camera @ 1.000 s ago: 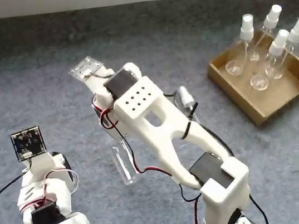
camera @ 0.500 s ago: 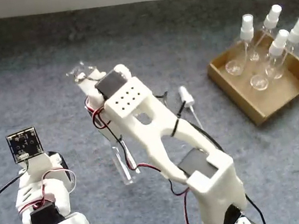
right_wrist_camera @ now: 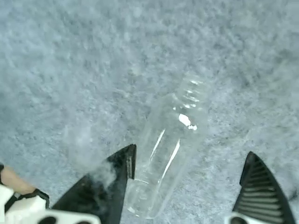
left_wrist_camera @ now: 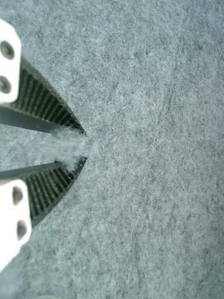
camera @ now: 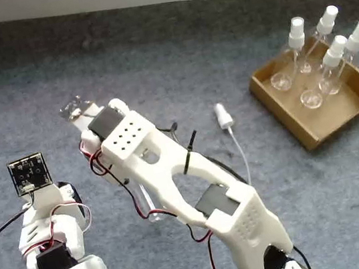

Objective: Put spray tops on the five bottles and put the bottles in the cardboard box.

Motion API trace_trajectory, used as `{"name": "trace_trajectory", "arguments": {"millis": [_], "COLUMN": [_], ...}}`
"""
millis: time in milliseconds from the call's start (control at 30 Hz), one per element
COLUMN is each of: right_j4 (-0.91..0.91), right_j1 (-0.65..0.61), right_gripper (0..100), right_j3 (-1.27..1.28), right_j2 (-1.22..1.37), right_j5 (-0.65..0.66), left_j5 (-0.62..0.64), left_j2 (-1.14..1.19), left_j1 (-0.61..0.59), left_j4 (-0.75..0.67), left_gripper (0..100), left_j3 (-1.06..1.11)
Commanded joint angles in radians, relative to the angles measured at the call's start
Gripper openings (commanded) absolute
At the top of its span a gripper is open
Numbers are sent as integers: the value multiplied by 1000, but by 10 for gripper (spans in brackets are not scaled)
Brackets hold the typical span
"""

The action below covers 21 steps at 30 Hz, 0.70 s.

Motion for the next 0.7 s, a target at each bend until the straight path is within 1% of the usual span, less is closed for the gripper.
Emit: {"name": "trace_trajectory", "arguments": {"millis": [0,200,233,333,567,600,667], "right_j4": [-65,-111,-110,-125,-137,-142,-143], "right_j1": [-7,-7,-5,-10,-5,-5,-4], "right_gripper": [313,313,313,313,310,305,261], "right_j3": [-44,-25,-16,12,-1,-1,-1], "right_j2": [-22,-10,5,76,260,271,288], "right_j5": [-80,-104,-127,-195,-209,-209,-209], "left_j5": [11,11,11,11,11,11,11], "left_j2": [-13,-13,-13,-13,-13,-13,-13], "left_j1": [-15,-10,-8,-8,-5,-5,8], "left_j4": [-26,-26,-26,-26,-28,-28,-29], "left_gripper": [34,34,34,34,34,34,34], "left_j3": [-13,-12,-12,-10,2,2,4]}}
